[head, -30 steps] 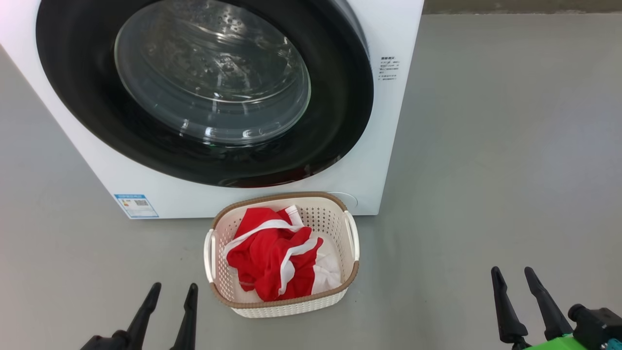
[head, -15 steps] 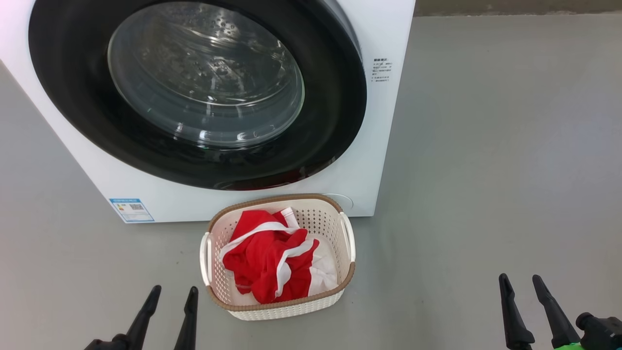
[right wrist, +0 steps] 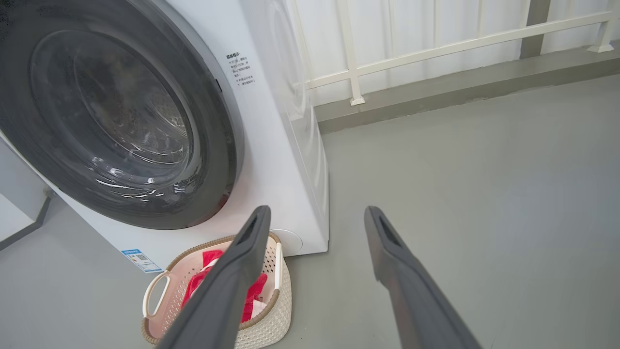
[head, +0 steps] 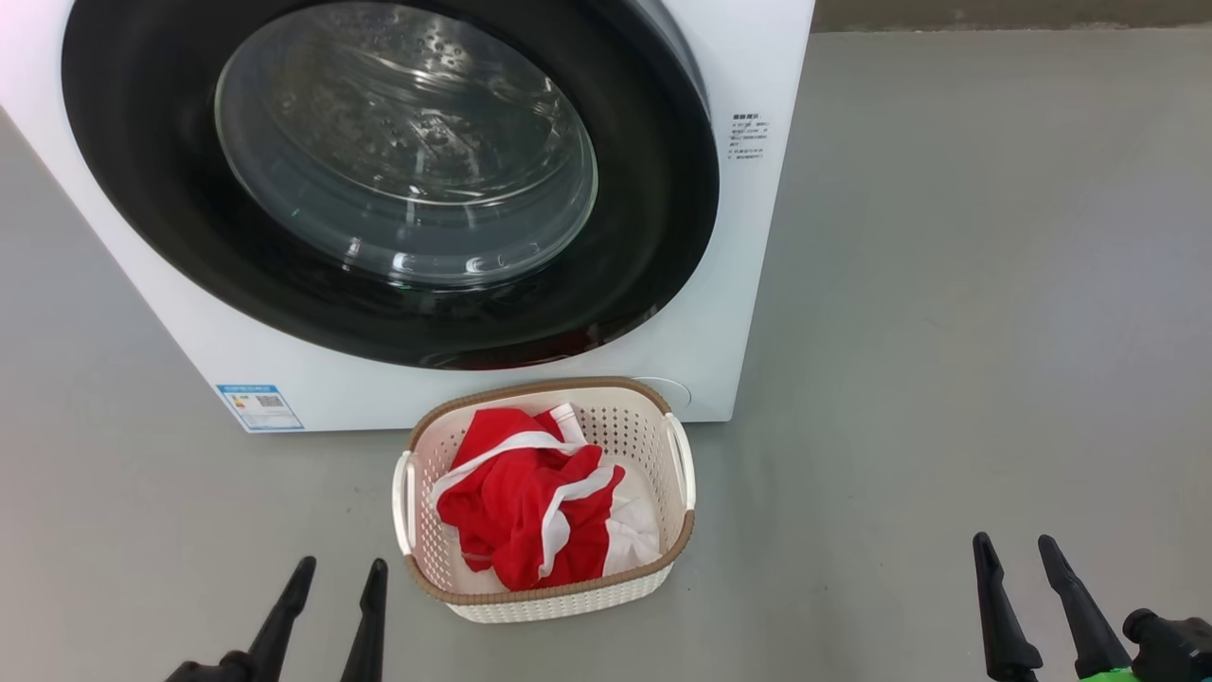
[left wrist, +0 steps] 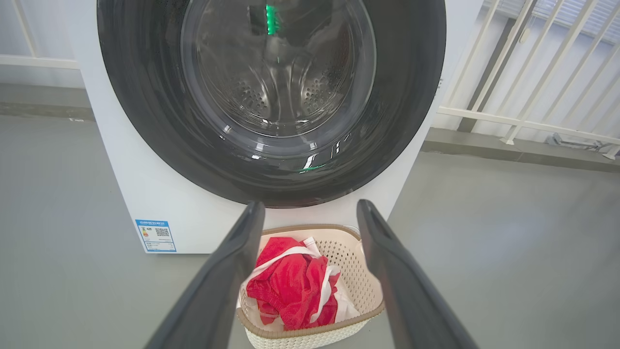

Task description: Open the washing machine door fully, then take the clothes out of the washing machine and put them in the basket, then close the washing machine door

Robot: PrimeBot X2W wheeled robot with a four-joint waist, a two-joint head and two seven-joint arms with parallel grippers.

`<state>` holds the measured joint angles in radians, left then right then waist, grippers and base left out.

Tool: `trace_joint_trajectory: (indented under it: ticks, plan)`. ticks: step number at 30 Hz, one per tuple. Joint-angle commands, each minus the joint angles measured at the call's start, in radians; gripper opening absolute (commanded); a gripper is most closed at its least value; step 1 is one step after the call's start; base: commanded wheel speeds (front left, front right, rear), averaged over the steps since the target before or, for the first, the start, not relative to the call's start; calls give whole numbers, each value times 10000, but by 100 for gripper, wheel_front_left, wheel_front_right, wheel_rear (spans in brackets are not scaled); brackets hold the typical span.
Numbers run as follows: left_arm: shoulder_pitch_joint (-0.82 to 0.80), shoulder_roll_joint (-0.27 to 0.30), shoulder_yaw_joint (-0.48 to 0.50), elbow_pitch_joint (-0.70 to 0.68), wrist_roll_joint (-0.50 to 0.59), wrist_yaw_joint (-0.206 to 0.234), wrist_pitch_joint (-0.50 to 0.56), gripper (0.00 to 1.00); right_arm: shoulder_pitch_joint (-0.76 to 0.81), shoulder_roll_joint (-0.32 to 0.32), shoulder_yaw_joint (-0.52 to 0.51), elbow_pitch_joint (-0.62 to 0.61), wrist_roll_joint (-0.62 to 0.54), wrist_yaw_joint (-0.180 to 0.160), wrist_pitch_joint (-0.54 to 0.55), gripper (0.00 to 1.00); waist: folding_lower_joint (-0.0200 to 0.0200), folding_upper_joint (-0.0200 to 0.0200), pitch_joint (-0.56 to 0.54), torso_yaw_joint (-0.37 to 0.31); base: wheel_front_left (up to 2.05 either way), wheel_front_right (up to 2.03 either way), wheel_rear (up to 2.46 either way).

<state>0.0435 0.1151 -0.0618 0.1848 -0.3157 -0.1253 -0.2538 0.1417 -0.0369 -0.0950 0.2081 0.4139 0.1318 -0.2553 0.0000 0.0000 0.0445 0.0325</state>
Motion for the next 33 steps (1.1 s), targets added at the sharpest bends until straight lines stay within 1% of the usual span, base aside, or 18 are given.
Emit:
trace_joint_trajectory:
  ticks: [1, 2, 8, 11, 15, 16, 17, 19, 33]
  plan:
    - [-66, 133, 329, -215, -50, -54, -80, 100, -94, -149, 158, -277, -52, -11, -65, 100, 0, 0, 4, 5, 0, 0, 0]
    - [0, -2, -13, 0, -50, 0, 0, 0, 0, 0, -2, -4, 0, 0, 0, 0, 0, 0, 5, 5, 0, 0, 0]
    - [6, -240, -127, 696, -116, 13, 78, 0, 20, 195, 113, 710, 17, 0, 17, 0, 0, 0, 7, 7, 0, 0, 0]
    - [-17, -256, -106, 715, -402, 13, 143, 0, -24, 193, 115, 724, 280, 0, 90, 0, 2, 0, 0, 1, 0, 0, 0]
    - [-52, -254, -63, 704, -830, 11, 244, 0, -92, 176, 116, 703, 671, -1, 201, 0, 23, 0, -39, -11, 0, 0, 0]
    - [-62, -253, -53, 703, -934, 11, 268, 0, -109, 172, 116, 701, 765, -1, 228, 0, 21, 0, -44, -14, 0, 0, 0]
    - [-88, -253, -32, 707, -1147, 10, 319, 0, -151, 163, 116, 702, 960, -1, 282, 0, 7, 0, -40, -19, 0, 0, 0]
    - [-119, -252, -11, 713, -1359, 9, 369, 0, -199, 154, 116, 702, 1154, -1, 337, 0, 1, 0, -37, -24, 0, 0, 0]
    - [-305, -257, 148, 721, -2840, 0, 730, 0, -493, 99, 103, 669, 2511, -2, 731, 0, 0, 0, -81, -61, 0, 0, 0]
